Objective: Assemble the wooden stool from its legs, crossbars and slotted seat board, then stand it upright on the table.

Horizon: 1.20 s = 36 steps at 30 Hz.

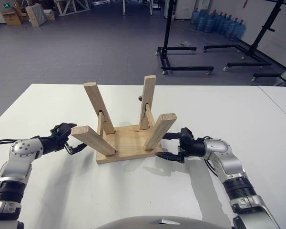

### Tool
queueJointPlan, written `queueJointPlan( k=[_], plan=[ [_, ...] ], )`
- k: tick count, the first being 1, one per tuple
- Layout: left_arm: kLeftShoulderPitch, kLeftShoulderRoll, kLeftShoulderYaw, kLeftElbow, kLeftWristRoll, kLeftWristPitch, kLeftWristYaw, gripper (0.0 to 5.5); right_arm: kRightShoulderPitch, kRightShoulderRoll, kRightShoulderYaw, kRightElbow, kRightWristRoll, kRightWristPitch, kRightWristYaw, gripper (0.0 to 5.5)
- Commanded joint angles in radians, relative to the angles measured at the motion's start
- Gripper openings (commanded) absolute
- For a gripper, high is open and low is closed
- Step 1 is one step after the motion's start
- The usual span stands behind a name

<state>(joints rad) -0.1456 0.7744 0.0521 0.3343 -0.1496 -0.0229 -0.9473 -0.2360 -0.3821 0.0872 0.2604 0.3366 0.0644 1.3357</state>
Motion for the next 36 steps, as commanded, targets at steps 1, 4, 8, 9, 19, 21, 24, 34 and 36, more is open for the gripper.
queueJointPlan(
  k=[1, 4, 8, 9, 19, 21, 24, 34, 36],
  plan=[
    [-0.007, -0.046, -0.03, -0.024, 0.005, 0.019, 0.011, 5.4, -0.093, 0.015, 0.017, 0.102, 0.008, -0.047, 0.055, 3.82],
    [0.003, -0.073, -0.046, -0.034, 0.006, 0.02, 0.014, 5.4, -0.131, 0.021, 0.028, 0.164, 0.007, -0.073, 0.091, 3.24],
    [-0.013, -0.072, -0.048, -0.007, 0.019, 0.018, 0.024, 5.4, -0.163, 0.027, 0.043, 0.216, 0.002, -0.1, 0.13, 2.47],
    [-0.02, -0.07, -0.047, -0.001, 0.019, 0.017, 0.021, 5.4, -0.163, 0.027, 0.045, 0.217, 0.005, -0.101, 0.139, 2.24],
    [0.023, -0.073, 0.058, -0.091, -0.132, 0.054, -0.031, 5.4, -0.093, 0.005, 0.044, 0.061, 0.119, 0.119, 0.19, 1.13],
    [0.049, -0.074, 0.121, -0.152, -0.22, 0.092, -0.043, 5.4, -0.06, -0.033, 0.039, -0.021, 0.17, 0.251, 0.189, 1.13],
    [0.1, -0.065, 0.163, -0.189, -0.248, 0.121, -0.028, 5.4, -0.011, -0.128, 0.022, -0.141, 0.266, 0.524, 0.152, 1.13],
    [0.217, -0.157, 0.171, -0.318, -0.276, 0.164, 0.07, 5.4, 0.028, -0.36, -0.019, -0.275, 0.557, 1.215, 0.008, 1.13],
    [0.228, -0.169, 0.163, -0.333, -0.276, 0.17, 0.085, 5.4, 0.001, -0.36, -0.014, -0.231, 0.566, 1.257, -0.016, 1.13]
  ],
)
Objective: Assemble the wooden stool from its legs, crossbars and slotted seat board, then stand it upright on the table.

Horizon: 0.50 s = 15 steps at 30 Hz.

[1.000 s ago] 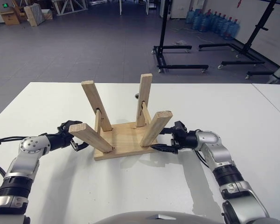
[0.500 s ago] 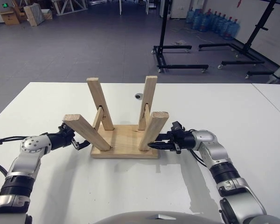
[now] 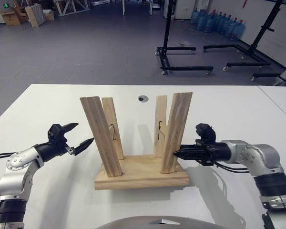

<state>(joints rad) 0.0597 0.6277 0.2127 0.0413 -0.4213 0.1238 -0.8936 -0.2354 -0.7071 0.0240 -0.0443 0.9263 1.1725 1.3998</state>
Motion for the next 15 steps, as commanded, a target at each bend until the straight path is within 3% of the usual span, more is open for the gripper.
queueJointPlan(
  k=[1, 4, 9, 15],
  plan=[
    [0.029, -0.027, 0.001, -0.045, -0.001, 0.028, 0.039, 5.4, -0.022, -0.028, 0.049, 0.112, -0.031, 0.155, -0.096, 1.13],
    [0.041, -0.037, -0.003, -0.051, 0.005, 0.034, 0.051, 5.4, -0.071, -0.009, 0.048, 0.205, -0.053, 0.154, -0.136, 1.11],
    [0.049, -0.044, -0.006, -0.044, 0.003, 0.053, 0.066, 5.4, -0.115, -0.05, 0.145, 0.283, -0.084, 0.156, -0.093, 1.05],
    [0.041, -0.036, -0.019, -0.04, 0.008, 0.055, 0.048, 5.4, -0.206, -0.043, 0.175, 0.392, -0.114, 0.089, -0.063, 2.31]
  ],
)
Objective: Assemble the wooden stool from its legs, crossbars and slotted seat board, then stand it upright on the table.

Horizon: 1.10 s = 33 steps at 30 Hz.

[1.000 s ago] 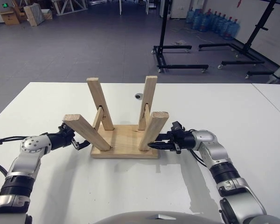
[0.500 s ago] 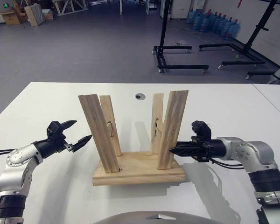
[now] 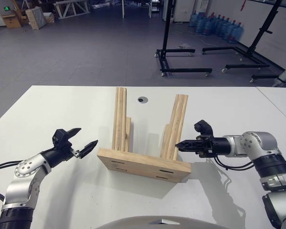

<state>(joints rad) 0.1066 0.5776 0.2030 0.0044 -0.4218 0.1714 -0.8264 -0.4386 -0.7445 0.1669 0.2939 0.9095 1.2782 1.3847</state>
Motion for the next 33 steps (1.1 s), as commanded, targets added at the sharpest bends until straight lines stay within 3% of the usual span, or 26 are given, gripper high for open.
queueJointPlan(
  k=[1, 6, 11, 24, 33],
  plan=[
    [-0.006, 0.02, -0.011, -0.005, 0.01, 0.006, -0.027, 5.4, -0.002, -0.01, 0.027, 0.052, -0.092, -0.018, -0.042, 2.38],
    [-0.045, 0.05, -0.014, -0.006, 0.025, -0.03, -0.077, 5.4, 0.097, -0.078, -0.022, -0.054, -0.102, -0.15, 0.008, 2.38],
    [-0.142, 0.102, -0.047, 0.042, 0.087, -0.135, -0.145, 5.4, 0.25, -0.045, -0.109, -0.17, -0.191, -0.489, -0.037, 2.38],
    [-0.19, 0.214, -0.161, 0.08, 0.186, -0.278, -0.354, 5.4, 0.402, 0.078, -0.339, -0.357, -0.076, -0.521, -0.269, 2.38],
    [-0.151, 0.19, -0.175, -0.051, 0.14, -0.239, -0.344, 5.4, 0.42, 0.144, -0.339, -0.512, -0.156, -0.661, -0.416, 2.38]
  ],
)
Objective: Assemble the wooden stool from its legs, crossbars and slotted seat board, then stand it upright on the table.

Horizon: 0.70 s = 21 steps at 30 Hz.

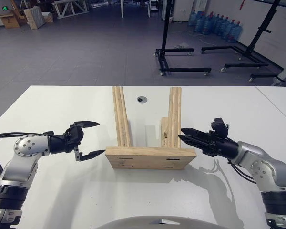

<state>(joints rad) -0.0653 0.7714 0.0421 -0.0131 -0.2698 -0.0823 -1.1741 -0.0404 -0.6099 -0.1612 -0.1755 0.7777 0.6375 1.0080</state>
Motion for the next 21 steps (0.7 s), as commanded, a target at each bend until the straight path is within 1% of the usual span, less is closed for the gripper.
queueJointPlan(
  k=[1, 3, 6, 9, 10, 12, 15, 17, 21],
  plan=[
    [0.028, -0.005, -0.014, -0.042, -0.014, 0.017, 0.006, 5.4, 0.026, 0.015, -0.025, -0.06, -0.007, -0.021, -0.045, 2.38],
    [0.046, 0.004, -0.013, -0.055, -0.009, 0.018, 0.006, 5.4, 0.017, 0.027, -0.06, -0.091, 0.034, -0.012, -0.075, 2.38],
    [0.094, 0.048, -0.015, -0.072, 0.014, 0.022, -0.016, 5.4, -0.045, 0.044, -0.122, -0.138, 0.134, 0.029, -0.15, 2.38],
    [0.115, 0.055, -0.009, -0.097, 0.005, 0.029, -0.017, 5.4, -0.13, 0.034, -0.187, -0.155, 0.241, 0.06, -0.216, 2.38],
    [0.118, 0.051, -0.01, -0.108, -0.002, 0.032, -0.013, 5.4, -0.143, 0.019, -0.197, -0.143, 0.238, 0.052, -0.208, 2.38],
    [0.12, 0.04, -0.016, -0.127, -0.016, 0.039, -0.01, 5.4, -0.098, -0.027, -0.182, -0.105, 0.144, -0.032, -0.121, 2.38],
    [0.116, 0.037, -0.057, -0.152, -0.017, 0.069, -0.026, 5.4, 0.067, -0.124, -0.126, 0.021, -0.051, -0.222, 0.114, 2.38],
    [0.122, 0.04, -0.08, -0.174, -0.022, 0.087, -0.034, 5.4, 0.121, -0.17, -0.092, 0.115, -0.16, -0.337, 0.214, 2.38],
    [0.124, 0.034, -0.11, -0.189, -0.021, 0.102, -0.033, 5.4, 0.138, -0.204, -0.021, 0.199, -0.294, -0.497, 0.319, 2.38]
  ],
)
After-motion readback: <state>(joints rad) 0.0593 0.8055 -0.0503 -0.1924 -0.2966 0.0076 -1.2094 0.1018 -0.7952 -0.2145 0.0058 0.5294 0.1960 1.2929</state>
